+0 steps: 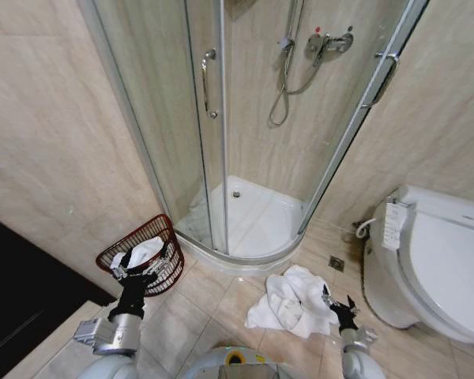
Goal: Discard the used towel into the hamper.
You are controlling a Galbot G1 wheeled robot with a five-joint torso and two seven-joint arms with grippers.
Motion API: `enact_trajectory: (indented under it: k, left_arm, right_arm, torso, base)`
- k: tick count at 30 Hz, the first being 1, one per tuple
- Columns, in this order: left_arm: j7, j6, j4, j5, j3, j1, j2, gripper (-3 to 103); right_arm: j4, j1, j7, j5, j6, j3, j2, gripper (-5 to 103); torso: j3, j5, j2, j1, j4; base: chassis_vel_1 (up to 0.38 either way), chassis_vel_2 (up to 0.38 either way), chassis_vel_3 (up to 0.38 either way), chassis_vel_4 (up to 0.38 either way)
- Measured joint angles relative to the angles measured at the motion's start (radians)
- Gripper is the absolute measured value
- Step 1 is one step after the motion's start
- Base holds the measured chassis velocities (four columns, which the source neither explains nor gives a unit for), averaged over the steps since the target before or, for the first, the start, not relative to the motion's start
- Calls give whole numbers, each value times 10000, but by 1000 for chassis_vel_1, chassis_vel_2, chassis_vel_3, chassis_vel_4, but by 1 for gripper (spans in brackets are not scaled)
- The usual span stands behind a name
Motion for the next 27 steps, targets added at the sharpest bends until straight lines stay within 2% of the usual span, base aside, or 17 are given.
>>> enact_trajectory:
  k: [5,10,16,17,18,20,27]
  left_arm:
    - [0,0,0,0,0,1,-1,100]
    - [0,0,0,0,0,0,-1,100]
    - [0,0,0,0,0,0,0,100]
    - [0,0,0,0,0,0,-1,100]
    - [0,0,0,0,0,0,-1,100]
    - [0,0,0,0,0,0,0,100]
    - [0,0,0,0,0,0,0,100]
  right_arm:
    - [-2009,1033,-1215,-551,-152,-133,-491,100]
    - [-2356,1651,-1523,-646,-660,-201,-423,100]
    - [-2477,1883,-1367,-782,-549,-261,-254,100]
    - [-2577,1961,-853,-922,-307,-304,-177,100]
    - [-2577,1961,-853,-922,-307,-304,-177,100]
    - [-2723,2045,-265,-966,18,-359,-44,100]
    - [-2804,2036,-253,-962,215,-380,31,100]
  torso:
    - [7,3,10,3,2]
    - [14,-2,15,14,2]
    - [17,-2,20,16,2]
    - [17,-6,22,16,-1]
    - [17,-6,22,16,-1]
    - [-5,1,-17,-3,2]
    - [-134,-4,-277,-126,2]
  base:
    - [48,-15,-18,31]
    - [0,0,0,0]
    - [0,0,0,0]
    - [0,0,0,0]
    - [0,0,0,0]
    - [0,0,0,0]
    - [0,0,0,0]
